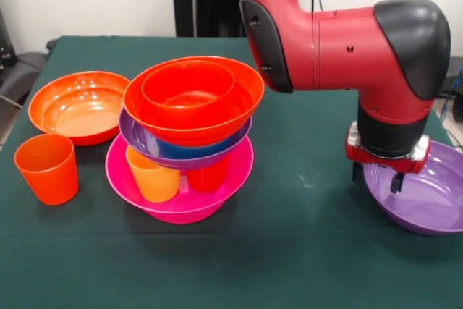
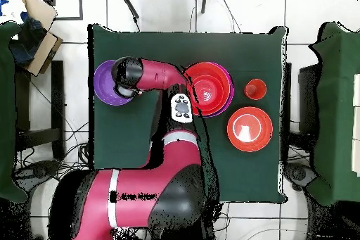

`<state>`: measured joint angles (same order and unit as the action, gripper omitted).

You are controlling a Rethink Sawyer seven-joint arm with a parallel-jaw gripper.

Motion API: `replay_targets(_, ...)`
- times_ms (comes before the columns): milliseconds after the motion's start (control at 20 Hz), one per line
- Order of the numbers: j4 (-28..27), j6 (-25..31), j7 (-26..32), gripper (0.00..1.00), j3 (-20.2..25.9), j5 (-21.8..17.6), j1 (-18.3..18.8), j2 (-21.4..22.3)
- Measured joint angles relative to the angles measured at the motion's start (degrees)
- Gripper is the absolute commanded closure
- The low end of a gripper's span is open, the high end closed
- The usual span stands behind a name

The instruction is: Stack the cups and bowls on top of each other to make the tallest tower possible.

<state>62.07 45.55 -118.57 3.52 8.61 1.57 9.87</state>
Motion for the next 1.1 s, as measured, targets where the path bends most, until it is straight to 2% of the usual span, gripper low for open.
replay_targets(600,-0.19,0.00,0.00,0.00,1.64,-1.17,0.62,-0.54)
replay_targets(650,-0.18,0.01,0.01,1.00,1.69,-1.69,0.67,-0.39)
replay_targets(1100,-0.63,0.01,0.01,1.00,1.39,-1.80,0.55,1.38)
